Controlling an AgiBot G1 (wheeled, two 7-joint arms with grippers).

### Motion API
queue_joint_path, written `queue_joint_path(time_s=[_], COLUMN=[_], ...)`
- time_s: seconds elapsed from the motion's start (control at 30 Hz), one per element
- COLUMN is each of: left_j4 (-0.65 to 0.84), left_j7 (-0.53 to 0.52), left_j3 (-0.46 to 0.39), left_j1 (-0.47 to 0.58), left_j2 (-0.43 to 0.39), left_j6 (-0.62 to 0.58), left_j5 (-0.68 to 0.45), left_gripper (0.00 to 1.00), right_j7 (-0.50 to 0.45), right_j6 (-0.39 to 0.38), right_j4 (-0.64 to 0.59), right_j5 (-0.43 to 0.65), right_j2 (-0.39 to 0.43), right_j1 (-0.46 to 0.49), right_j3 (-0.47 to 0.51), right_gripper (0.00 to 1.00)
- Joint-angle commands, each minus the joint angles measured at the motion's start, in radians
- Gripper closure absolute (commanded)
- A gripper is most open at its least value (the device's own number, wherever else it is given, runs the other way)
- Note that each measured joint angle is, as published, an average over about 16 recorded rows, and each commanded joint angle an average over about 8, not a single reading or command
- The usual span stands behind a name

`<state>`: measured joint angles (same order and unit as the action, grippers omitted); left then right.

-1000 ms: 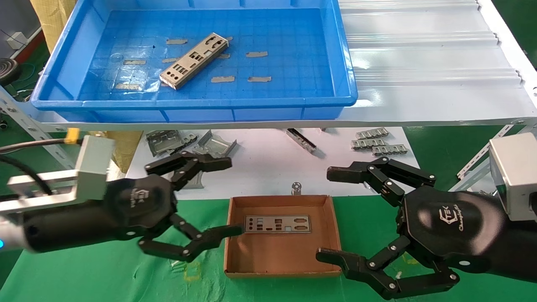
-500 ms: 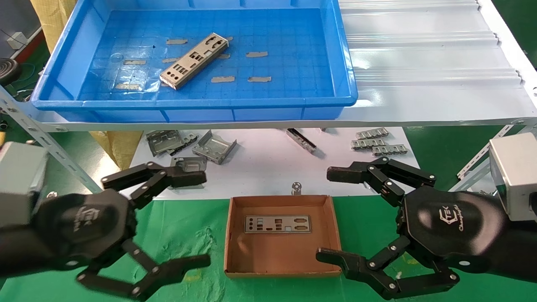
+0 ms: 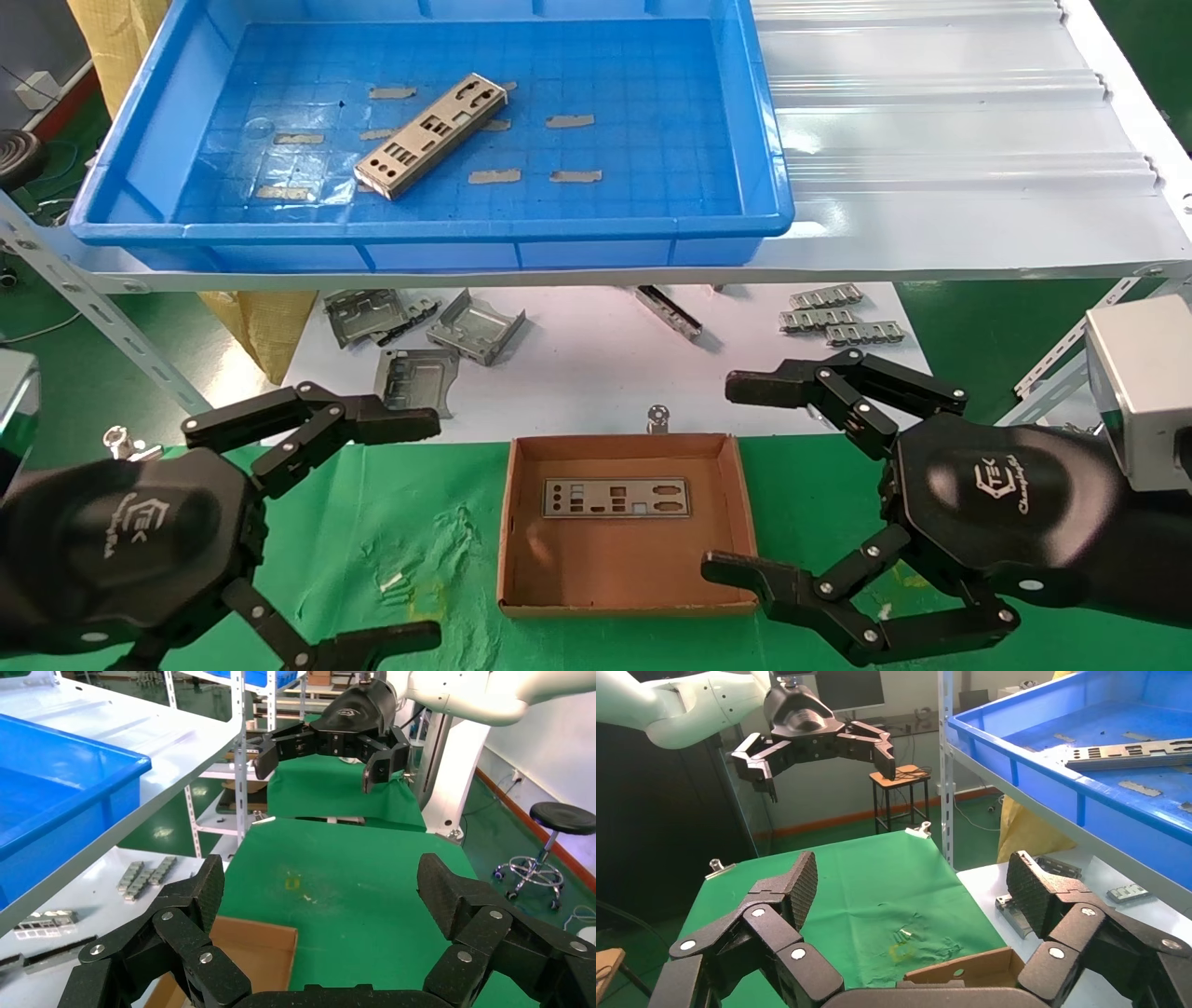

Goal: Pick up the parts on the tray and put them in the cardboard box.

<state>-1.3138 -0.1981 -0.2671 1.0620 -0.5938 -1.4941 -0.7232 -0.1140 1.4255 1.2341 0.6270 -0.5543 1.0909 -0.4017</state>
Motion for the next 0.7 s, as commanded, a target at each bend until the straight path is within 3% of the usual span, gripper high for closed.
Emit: queue_joint_path(time_s=[0.03, 0.7], left_j4=[0.005, 0.026], left_j7=[0.002, 0.009], left_j3=[-0.002, -0.011], left_j1=[0.001, 0.011], left_j2=[-0.002, -0.015], left_j6=[0.0, 0.0], left_j5=[0.0, -0.006], left_gripper=[0.0, 0.0], right_j7=[0.0, 0.0], right_j6=[0.0, 0.0], right_j4=[0.0, 0.0], right_j5=[0.0, 0.0], right_j2=[0.0, 0.0], right_j1=[0.0, 0.0], right_j3=[0.0, 0.0], right_gripper=[0.0, 0.0])
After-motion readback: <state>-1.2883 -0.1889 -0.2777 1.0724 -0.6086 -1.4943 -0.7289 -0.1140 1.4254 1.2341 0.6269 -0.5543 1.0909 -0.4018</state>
